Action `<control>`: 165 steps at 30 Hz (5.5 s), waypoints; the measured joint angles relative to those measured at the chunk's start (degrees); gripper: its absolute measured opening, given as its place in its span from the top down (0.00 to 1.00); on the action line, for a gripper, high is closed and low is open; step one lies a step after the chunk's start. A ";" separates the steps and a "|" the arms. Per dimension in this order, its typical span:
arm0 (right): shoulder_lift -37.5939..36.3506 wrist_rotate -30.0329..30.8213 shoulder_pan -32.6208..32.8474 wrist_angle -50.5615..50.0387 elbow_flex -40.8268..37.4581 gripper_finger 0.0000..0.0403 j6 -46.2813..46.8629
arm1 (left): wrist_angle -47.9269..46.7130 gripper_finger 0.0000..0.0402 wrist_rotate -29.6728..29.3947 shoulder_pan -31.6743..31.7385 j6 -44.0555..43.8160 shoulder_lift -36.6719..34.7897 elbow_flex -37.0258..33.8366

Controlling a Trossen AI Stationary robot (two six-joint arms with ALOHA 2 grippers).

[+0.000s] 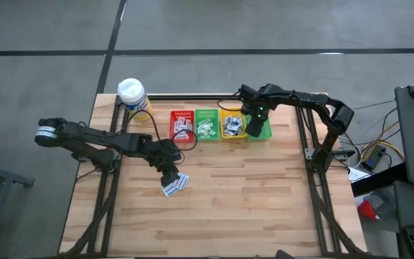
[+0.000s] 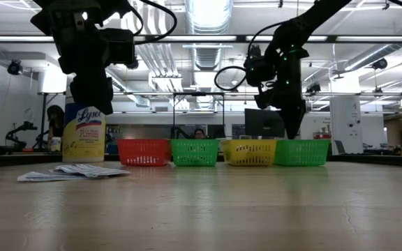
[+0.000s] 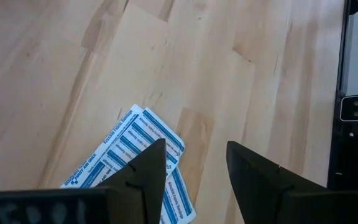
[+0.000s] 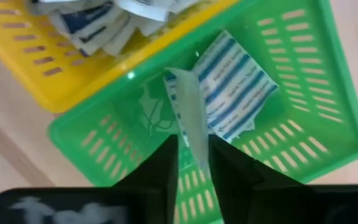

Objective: Pick & Place First Aid Supplies
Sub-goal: Put the blue fingertip bandage into the right green bin

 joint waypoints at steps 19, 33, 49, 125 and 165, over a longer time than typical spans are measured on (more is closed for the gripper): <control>-15.37 0.54 2.05 -4.81 0.07 0.73 7.51 | -0.22 0.60 -0.22 -0.24 0.26 0.00 -2.97; -37.61 -4.20 12.75 0.99 -3.45 0.79 12.63 | 0.92 0.60 -0.22 -0.71 7.45 0.04 -5.21; -48.42 -4.20 17.54 18.27 -17.92 0.78 17.89 | 3.21 0.60 -2.33 -1.44 -22.86 7.49 -4.93; -47.94 -6.69 17.52 21.09 -16.70 0.84 16.69 | -18.41 1.00 -19.65 -3.02 -25.62 8.57 -0.48; -16.72 -37.48 17.76 46.64 -13.72 0.47 21.73 | -10.49 1.00 -32.09 -1.22 -9.31 8.31 17.70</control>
